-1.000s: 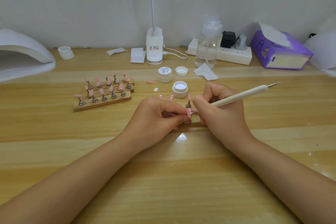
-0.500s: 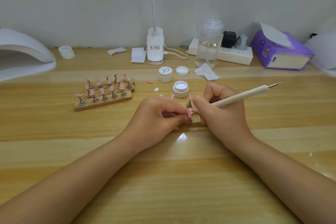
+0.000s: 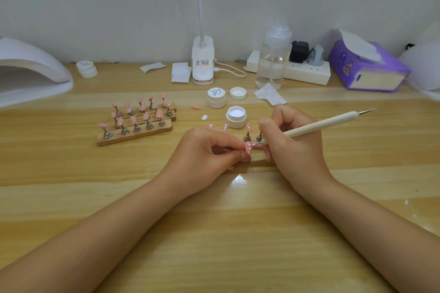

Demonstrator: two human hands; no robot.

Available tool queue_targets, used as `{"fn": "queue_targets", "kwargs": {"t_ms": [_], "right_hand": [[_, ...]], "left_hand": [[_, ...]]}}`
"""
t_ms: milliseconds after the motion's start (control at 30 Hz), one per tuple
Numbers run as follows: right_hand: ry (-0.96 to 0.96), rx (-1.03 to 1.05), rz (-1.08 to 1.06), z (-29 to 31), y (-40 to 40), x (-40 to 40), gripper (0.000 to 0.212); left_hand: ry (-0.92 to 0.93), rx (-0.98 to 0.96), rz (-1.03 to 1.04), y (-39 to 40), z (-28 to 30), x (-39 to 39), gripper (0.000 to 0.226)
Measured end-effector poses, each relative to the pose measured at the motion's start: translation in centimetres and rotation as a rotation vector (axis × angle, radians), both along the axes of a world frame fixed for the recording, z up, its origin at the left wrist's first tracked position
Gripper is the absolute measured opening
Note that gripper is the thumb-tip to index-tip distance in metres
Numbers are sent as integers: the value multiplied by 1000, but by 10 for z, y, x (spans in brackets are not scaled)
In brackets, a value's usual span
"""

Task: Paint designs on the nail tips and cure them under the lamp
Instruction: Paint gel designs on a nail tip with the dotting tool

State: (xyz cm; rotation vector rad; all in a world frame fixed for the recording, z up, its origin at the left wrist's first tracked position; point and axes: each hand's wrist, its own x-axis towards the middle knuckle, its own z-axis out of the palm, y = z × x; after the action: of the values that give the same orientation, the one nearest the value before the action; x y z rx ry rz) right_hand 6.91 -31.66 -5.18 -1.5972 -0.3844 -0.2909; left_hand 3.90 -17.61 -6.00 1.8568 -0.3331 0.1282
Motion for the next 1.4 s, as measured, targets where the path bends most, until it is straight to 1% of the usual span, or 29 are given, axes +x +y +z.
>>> {"fn": "queue_targets", "kwargs": {"t_ms": [100, 233, 400, 600, 800, 1033, 1400], "right_hand": [[-14, 24, 33, -2, -1, 1, 32], [-20, 42, 59, -5, -3, 3, 43], [-7, 87, 80, -5, -2, 3, 44], [-23, 76, 74, -5, -2, 3, 45], [-22, 25, 64, -2, 0, -1, 34], [-47, -37, 56, -4, 0, -2, 34], [-62, -52, 62, -5, -1, -2, 34]], "left_hand": [[10, -6, 3, 0, 0, 0, 19], [16, -7, 0, 0, 1, -1, 20], [11, -6, 4, 0, 1, 0, 19], [14, -5, 4, 0, 1, -1, 21], [9, -1, 2, -1, 1, -1, 23], [14, -3, 8, -1, 2, -1, 27], [12, -12, 9, -1, 2, -2, 31]]}}
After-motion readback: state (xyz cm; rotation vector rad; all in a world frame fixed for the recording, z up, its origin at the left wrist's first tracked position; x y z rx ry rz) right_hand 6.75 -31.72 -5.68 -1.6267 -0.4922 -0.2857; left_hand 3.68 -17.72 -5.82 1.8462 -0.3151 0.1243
